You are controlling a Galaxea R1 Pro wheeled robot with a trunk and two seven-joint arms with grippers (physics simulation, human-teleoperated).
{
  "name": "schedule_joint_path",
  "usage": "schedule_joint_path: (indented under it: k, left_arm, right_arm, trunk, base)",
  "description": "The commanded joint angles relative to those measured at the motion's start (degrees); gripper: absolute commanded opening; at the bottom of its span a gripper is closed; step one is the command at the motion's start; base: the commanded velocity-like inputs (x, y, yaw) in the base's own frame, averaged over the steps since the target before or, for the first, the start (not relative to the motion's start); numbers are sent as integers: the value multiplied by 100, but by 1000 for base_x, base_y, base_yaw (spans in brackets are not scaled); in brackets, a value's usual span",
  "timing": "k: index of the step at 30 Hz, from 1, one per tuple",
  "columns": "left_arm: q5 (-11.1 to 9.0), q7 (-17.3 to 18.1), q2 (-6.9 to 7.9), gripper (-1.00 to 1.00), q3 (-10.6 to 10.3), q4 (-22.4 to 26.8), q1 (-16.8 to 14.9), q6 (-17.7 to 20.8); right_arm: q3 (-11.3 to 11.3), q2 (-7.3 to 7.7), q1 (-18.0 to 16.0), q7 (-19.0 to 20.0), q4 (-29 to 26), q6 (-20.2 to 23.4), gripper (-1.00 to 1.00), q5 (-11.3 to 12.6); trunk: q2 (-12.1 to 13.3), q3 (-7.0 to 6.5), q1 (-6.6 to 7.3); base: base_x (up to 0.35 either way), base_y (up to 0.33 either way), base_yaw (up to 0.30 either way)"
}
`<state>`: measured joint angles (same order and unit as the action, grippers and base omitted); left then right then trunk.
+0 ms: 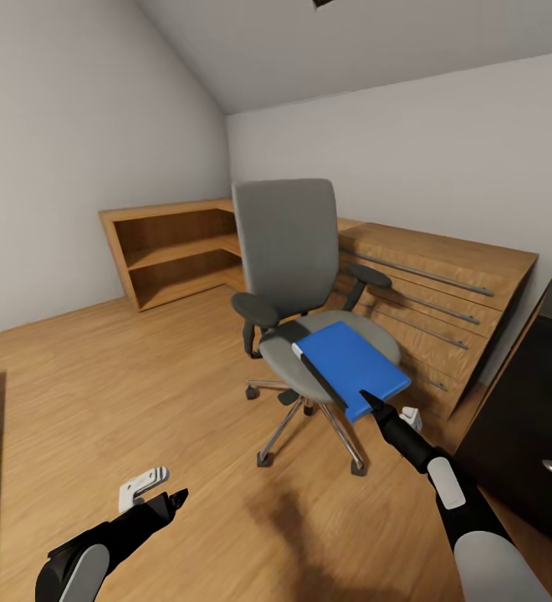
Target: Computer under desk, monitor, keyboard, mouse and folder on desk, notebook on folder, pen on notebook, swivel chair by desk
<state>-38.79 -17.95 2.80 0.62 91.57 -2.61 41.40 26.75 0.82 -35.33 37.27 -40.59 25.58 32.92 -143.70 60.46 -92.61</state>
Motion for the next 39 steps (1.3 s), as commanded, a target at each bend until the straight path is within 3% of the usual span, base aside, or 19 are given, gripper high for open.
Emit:
schedule_joint_path:
  k: [1,9,20,25,36,39]
  left_arm:
    - [-60,-50,1,100,0,8,-3,15]
    - [-65,-62,-7,100,0,-4,-3,1]
    - [-55,-96,-11,100,-2,-68,-3,-9]
    - [-56,-267,-15,100,-8,-69,-3,-9]
    - [-85,-463,-15,100,18,-227,-3,-9]
    - [-85,-476,-14,100,18,-363,-3,-9]
  right_arm:
    - [14,1,-4,8,-2,43,-100,28]
    - [15,12,-8,8,-30,51,-100,33]
    - [23,1,-4,4,-504,113,-100,40]
    - [23,0,-2,11,-609,114,-100,39]
    - [25,-38,276,17,-1573,106,-100,39]
    - [25,-165,491,5,-2164,107,-100,12]
  trunk:
    - [0,-18,3]
    - [10,-195,24]
    - [25,-438,52]
    - [32,-549,65]
    - [46,-793,94]
    - [167,-847,160]
  base:
    - [0,0,0]
    - [0,0,0]
    - [0,0,0]
    - [0,0,0]
    - [-179,0,0]
    - [-330,0,0]
